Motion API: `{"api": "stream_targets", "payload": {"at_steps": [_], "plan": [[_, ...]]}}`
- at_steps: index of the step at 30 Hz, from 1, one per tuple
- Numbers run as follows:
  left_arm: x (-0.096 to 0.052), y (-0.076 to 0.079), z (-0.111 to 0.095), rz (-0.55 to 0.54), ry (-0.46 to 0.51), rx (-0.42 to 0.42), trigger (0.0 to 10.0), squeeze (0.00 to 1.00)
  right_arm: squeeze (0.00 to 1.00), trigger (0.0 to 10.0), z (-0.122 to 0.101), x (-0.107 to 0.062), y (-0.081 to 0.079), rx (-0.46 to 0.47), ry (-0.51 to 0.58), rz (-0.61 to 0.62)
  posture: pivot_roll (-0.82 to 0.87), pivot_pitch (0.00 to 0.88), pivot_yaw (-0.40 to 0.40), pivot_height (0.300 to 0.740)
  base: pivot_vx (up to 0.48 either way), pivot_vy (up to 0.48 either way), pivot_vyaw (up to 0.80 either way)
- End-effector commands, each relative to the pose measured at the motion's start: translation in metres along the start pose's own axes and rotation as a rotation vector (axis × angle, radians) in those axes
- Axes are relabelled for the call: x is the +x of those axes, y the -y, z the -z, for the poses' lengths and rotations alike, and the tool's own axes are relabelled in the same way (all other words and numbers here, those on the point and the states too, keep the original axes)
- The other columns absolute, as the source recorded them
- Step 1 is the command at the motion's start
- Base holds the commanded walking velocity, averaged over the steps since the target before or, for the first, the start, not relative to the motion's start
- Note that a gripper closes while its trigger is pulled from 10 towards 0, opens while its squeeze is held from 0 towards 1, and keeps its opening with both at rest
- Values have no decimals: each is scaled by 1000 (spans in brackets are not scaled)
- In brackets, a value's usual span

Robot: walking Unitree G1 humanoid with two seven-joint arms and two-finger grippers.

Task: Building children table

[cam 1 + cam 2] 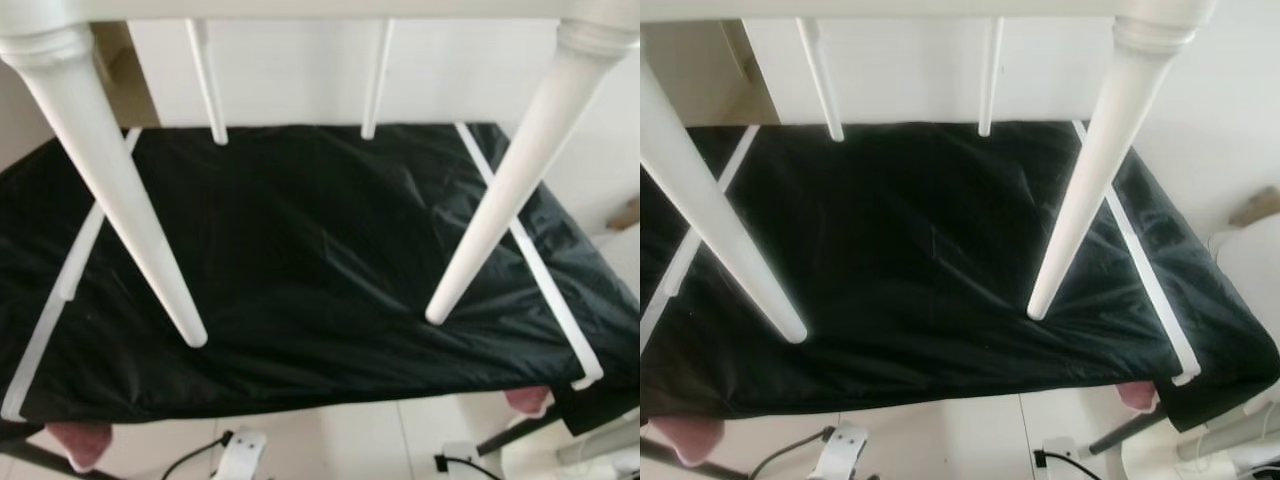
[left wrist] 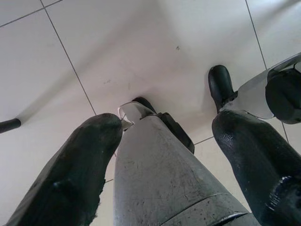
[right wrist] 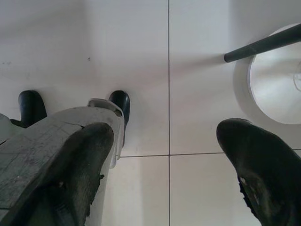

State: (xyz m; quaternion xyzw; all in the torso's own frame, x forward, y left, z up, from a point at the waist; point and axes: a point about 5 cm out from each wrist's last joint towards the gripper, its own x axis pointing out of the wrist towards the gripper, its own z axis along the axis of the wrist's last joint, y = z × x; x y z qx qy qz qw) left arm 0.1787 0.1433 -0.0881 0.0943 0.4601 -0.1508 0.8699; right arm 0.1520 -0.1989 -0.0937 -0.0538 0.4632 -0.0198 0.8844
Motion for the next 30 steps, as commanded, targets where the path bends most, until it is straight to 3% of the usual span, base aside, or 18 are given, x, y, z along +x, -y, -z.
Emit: {"api": "stream_targets", "payload": {"at_steps": [1, 30], "plan": [[-1, 3, 6, 44, -32, 12, 10000, 0, 0, 10000, 12, -2, -1, 18, -49, 0, -31, 37, 9, 740, 0, 0, 0], [-1, 4, 7, 37, -22, -15, 10000, 0, 0, 10000, 16, -4, 2, 15, -53, 10, -7, 33, -14, 740, 0, 0, 0]]}}
